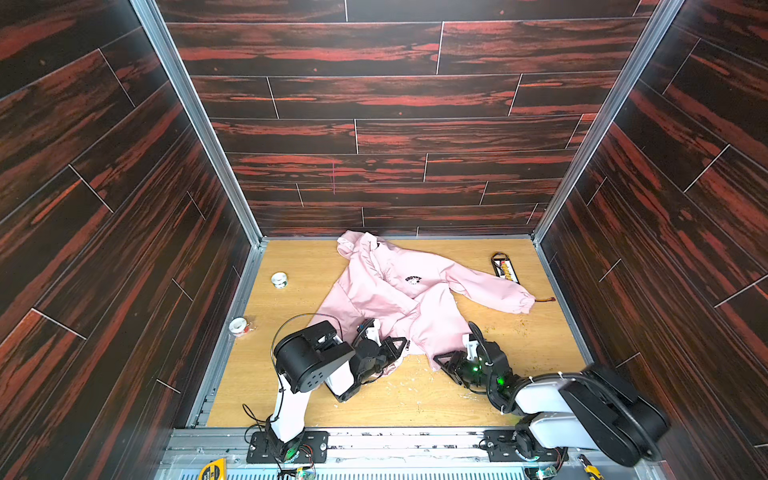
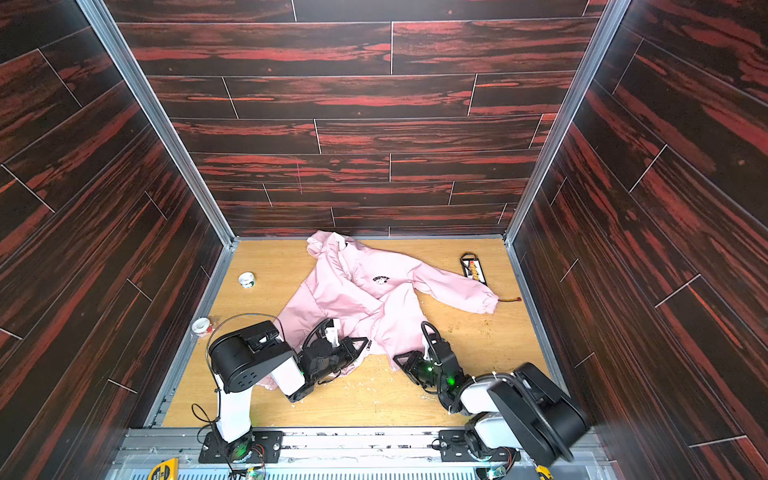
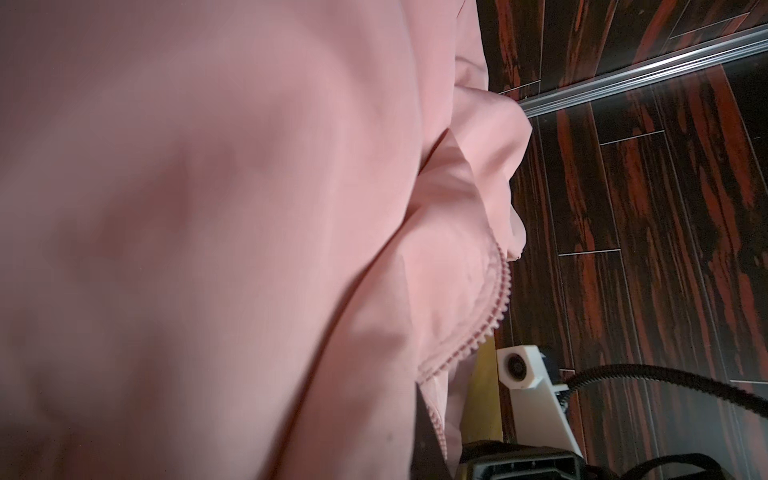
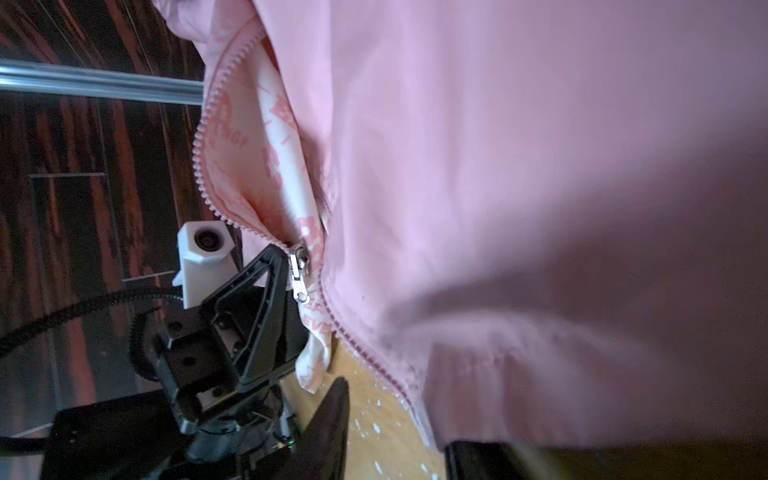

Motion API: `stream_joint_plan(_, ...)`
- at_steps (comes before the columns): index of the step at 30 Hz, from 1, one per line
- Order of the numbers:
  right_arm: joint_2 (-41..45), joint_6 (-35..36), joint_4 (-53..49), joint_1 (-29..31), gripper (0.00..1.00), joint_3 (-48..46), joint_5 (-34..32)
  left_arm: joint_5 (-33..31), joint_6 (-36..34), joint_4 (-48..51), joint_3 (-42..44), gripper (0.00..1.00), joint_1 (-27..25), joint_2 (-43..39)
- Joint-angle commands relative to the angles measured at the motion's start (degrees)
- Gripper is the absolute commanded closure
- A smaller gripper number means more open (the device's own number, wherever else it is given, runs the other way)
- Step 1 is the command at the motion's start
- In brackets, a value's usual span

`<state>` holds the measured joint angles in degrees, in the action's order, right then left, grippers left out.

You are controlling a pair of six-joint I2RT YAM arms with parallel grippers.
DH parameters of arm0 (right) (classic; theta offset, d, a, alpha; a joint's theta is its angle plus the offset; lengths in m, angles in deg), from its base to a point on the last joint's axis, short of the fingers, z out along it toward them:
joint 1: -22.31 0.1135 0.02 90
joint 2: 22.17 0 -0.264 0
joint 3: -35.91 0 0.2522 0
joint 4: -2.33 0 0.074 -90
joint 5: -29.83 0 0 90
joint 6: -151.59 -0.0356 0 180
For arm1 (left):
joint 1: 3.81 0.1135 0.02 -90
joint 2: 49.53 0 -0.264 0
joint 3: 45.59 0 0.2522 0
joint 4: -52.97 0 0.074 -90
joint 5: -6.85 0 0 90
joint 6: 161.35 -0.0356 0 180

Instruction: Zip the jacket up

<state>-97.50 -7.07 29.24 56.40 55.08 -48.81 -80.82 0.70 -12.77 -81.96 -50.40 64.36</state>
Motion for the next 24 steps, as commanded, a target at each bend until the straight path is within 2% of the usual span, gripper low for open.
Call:
stream_joint_plan(1, 4.6, 5.7, -14.9, 0.1, 0.51, 1.0, -6.8, -0.9, 0.2, -1.1, 0.9, 1.0, -0.4, -1.2)
stream_joint_plan(4, 7.2, 8.3, -18.6, 0.1, 0.43, 2.3, -9.2, -0.9, 0.2, -1.1, 0.6, 1.0, -0.4, -1.0)
stream_joint_plan(9, 5.6, 9.0, -16.3, 0.0, 0.41, 3.3, -8.2, -0.6, 0.3, -1.0, 0.0, 1.0, -0.5, -0.6)
stream_joint_plan(19, -2.9, 1.4, 1.7, 0.4, 0.56, -1.5, 2.5, -0.7, 0.2, -0.7, 0.0, 1.0, -0.6, -1.0)
stream_joint_plan(24, -7.0, -1.0, 8.5, 0.9, 0.6, -3.3, 4.3, -0.7, 0.2, -0.7, 0.0, 1.0, -0.6, -1.2)
